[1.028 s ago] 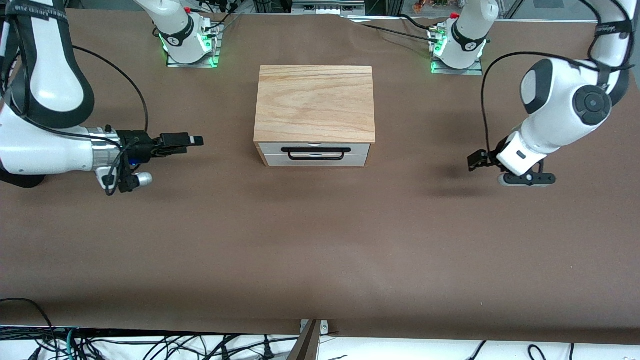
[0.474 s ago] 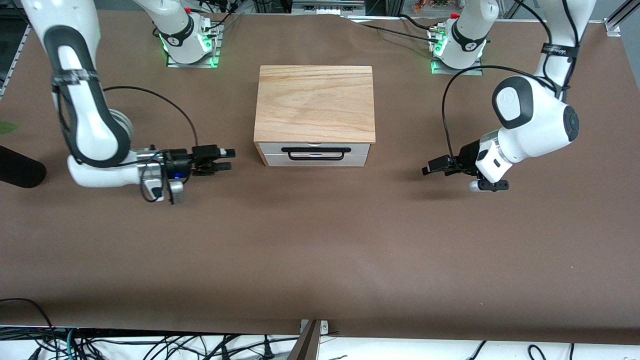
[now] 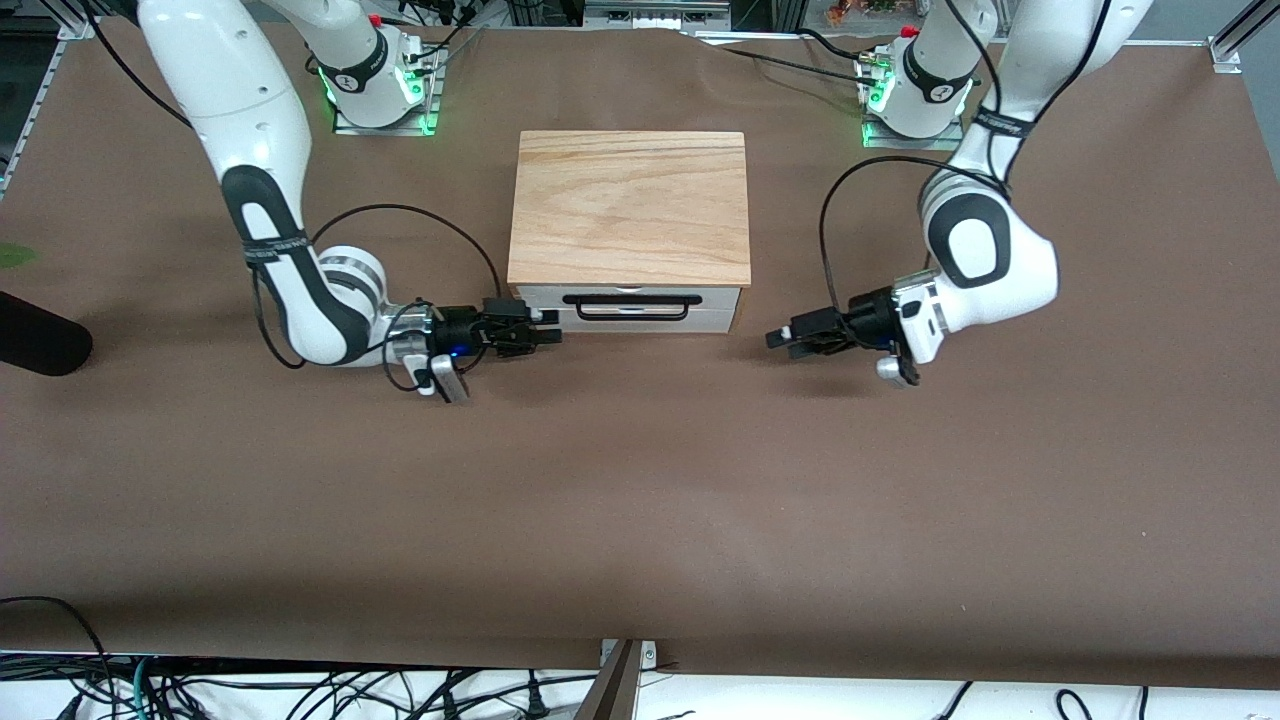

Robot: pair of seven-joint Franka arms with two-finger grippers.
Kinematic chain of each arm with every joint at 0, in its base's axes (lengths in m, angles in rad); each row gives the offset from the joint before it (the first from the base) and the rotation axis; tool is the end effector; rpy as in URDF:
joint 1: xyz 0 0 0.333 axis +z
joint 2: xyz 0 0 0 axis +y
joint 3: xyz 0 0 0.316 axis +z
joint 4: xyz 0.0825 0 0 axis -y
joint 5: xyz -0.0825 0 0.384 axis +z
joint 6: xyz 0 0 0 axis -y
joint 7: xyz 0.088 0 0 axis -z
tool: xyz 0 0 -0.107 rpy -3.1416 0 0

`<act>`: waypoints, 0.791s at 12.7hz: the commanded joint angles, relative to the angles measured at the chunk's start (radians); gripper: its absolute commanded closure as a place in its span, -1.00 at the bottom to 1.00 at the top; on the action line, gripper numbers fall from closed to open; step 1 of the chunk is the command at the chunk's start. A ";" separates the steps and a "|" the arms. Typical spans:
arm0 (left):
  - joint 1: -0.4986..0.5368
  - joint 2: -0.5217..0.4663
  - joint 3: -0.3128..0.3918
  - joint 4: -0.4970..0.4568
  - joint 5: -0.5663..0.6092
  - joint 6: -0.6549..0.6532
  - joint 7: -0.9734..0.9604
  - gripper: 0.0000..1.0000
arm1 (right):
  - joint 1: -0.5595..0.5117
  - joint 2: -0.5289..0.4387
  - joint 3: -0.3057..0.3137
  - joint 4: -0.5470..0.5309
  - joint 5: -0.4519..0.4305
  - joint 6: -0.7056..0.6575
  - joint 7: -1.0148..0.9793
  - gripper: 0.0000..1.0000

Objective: Pull top drawer with both arms simultaneously
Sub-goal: 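Close the right gripper and the left gripper on the black handle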

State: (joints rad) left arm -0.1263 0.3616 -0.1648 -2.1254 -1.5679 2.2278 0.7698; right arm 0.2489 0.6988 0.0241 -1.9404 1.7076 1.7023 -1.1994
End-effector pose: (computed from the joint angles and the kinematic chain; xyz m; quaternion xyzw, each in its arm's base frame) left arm 0.5384 -0.1930 0.2423 0.8436 0.0843 0.0246 0.5298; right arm 0.5375 0.2474 0.1440 -0.7153 -0.0748 -0.0136 0.6946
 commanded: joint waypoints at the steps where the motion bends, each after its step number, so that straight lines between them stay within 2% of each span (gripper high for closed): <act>1: -0.016 0.025 -0.021 0.001 -0.186 -0.063 0.164 -1.00 | 0.016 -0.004 -0.001 0.006 0.040 -0.015 -0.002 0.12; 5: -0.048 0.114 -0.027 -0.008 -0.409 -0.163 0.454 -0.98 | 0.026 -0.007 0.000 0.004 0.053 -0.015 0.107 0.15; 7: -0.079 0.169 -0.027 -0.008 -0.525 -0.226 0.570 -0.96 | 0.026 -0.015 0.013 0.000 0.053 -0.015 0.153 0.23; 10: -0.082 0.183 -0.027 -0.008 -0.544 -0.263 0.594 -0.87 | 0.041 -0.058 0.017 -0.022 0.046 0.049 0.178 0.26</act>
State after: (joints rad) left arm -0.2031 0.5454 -0.1969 -2.1354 -2.0828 1.9956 1.3268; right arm 0.2723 0.6867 0.0389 -1.9358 1.7447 1.7094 -1.0454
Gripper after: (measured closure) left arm 0.018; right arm 0.634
